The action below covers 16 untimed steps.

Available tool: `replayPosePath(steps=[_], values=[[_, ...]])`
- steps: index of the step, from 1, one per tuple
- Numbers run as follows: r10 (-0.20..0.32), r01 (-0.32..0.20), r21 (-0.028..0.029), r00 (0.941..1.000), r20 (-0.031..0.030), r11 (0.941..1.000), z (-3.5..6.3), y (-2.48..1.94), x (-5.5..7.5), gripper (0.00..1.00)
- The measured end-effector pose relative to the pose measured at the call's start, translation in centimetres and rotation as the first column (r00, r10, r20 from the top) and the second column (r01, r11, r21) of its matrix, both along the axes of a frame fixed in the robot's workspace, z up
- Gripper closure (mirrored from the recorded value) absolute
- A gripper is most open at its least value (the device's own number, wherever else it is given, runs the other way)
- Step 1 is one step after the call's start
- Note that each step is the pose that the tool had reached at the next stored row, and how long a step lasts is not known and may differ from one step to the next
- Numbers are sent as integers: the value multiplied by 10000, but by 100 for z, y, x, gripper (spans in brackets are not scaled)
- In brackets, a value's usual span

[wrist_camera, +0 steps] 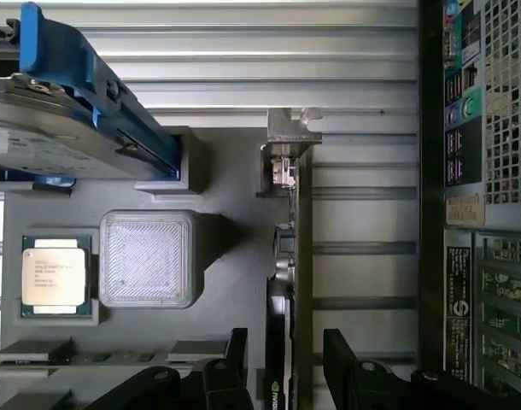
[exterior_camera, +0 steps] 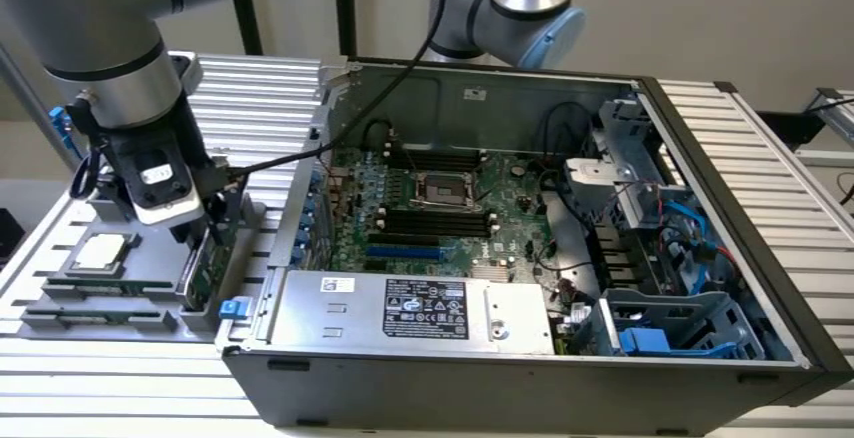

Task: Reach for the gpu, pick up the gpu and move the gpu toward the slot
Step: 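Pick up the gpu and move the gpu toward the slot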

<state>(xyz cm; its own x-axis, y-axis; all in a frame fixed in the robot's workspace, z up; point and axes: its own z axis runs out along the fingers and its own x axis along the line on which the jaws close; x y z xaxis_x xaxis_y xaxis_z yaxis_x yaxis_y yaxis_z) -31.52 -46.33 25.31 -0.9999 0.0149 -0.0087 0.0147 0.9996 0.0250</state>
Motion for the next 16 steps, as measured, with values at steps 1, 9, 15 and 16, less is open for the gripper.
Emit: replayPosePath(steps=[1,9,15,16], values=[[-17,17,-26,10000,-1,10000,-15,3,-2,52],[-132,132,-247,9999,0,9996,-83,32,-17,52],[-148,148,-340,9999,3,9993,-100,79,-21,52],[-149,150,-351,9999,4,9993,-103,83,-22,52]])
